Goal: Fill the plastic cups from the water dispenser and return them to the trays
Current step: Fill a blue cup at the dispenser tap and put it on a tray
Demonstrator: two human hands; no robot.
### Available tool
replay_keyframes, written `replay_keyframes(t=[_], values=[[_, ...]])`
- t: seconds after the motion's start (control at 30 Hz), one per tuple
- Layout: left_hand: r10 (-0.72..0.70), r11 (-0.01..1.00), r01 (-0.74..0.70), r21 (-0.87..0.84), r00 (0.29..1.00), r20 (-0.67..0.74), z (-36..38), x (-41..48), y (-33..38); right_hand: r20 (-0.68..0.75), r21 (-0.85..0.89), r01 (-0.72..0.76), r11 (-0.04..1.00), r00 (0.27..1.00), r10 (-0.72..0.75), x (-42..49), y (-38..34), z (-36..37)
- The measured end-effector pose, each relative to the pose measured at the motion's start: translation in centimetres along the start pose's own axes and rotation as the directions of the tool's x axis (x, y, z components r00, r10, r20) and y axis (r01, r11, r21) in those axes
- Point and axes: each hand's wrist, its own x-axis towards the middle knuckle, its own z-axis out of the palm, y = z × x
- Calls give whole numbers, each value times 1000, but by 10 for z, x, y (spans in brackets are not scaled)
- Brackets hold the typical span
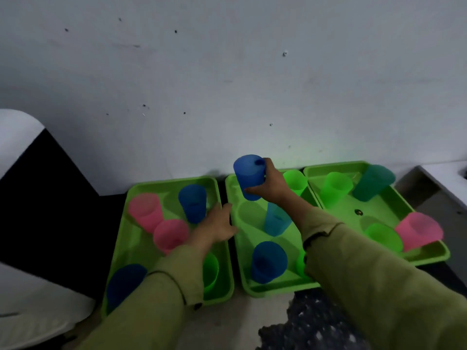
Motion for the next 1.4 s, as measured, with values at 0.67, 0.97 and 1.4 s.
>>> replay_keyframes(t=[0.67, 0.97, 1.4], values=[[-142, 989, 141, 35, 989, 32, 27, 12, 1, 281, -241, -60, 969, 951, 129, 59, 48, 33], [-150, 984, 144, 103, 987, 54, 25, 10, 3, 226, -271, -91, 958, 962, 155, 55, 50, 23], [-85, 957, 96, 275, 995, -50, 8, 1, 27, 68, -188, -60, 980, 995, 74, 2, 32, -37]])
